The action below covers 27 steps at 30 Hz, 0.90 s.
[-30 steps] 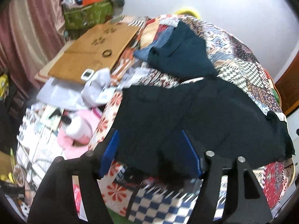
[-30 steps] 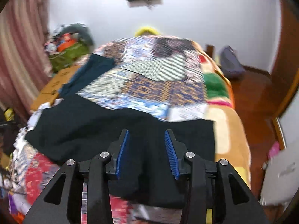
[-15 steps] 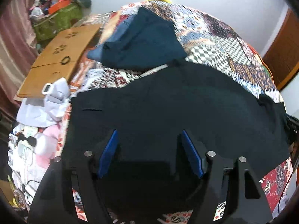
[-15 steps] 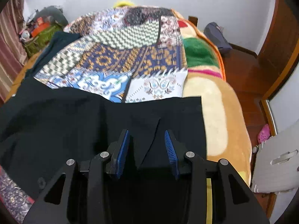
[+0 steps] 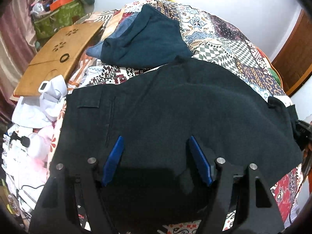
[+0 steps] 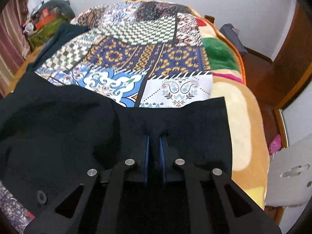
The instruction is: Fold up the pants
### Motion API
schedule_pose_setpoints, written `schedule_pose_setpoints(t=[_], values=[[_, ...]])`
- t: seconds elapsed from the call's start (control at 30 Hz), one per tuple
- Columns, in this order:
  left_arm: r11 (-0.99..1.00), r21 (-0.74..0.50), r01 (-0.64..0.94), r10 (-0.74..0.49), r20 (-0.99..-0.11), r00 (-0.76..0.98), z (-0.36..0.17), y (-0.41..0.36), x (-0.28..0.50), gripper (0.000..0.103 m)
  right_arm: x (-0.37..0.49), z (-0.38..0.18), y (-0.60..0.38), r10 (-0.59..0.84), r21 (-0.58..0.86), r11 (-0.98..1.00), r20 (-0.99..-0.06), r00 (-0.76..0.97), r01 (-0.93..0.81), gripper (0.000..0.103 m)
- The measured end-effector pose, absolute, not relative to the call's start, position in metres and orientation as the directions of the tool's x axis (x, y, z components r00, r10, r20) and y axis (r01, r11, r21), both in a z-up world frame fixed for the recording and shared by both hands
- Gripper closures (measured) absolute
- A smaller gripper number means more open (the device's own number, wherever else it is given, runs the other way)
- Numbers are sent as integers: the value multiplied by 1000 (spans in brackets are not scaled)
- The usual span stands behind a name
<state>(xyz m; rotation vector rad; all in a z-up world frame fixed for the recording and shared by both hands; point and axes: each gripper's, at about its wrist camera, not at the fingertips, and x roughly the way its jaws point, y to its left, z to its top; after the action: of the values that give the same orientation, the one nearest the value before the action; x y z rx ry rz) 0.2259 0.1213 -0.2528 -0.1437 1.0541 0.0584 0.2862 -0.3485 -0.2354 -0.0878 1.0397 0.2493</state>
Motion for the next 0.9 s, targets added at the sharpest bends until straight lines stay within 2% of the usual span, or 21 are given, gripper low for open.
schedule_pose_setpoints(t=[0.27, 0.37, 0.5, 0.6, 0.8, 0.9], values=[[987, -96, -130, -12, -847, 531, -234, 123, 221, 33, 273, -171, -386, 129, -1, 976, -802, 584, -217, 95], [984, -106, -141, -14, -843, 538, -230, 122, 220, 33, 287, -174, -388, 94, -47, 972, -818, 567, -228, 94], [987, -94, -131, -8, -842, 539, -226, 116, 215, 33, 305, -205, -378, 28, -120, 957, -866, 499, -262, 92], [990, -68, -121, 9, -839, 545, -222, 112, 211, 33, 303, -215, -381, -30, -163, 959, -870, 492, -231, 91], [993, -39, -112, 30, -833, 553, -218, 109, 211, 33, 258, -190, -403, 61, -33, 985, -851, 522, -170, 89], [992, -61, -106, 9, -832, 555, -220, 107, 214, 33, 225, -177, -409, 132, 60, 987, -824, 551, -147, 83]])
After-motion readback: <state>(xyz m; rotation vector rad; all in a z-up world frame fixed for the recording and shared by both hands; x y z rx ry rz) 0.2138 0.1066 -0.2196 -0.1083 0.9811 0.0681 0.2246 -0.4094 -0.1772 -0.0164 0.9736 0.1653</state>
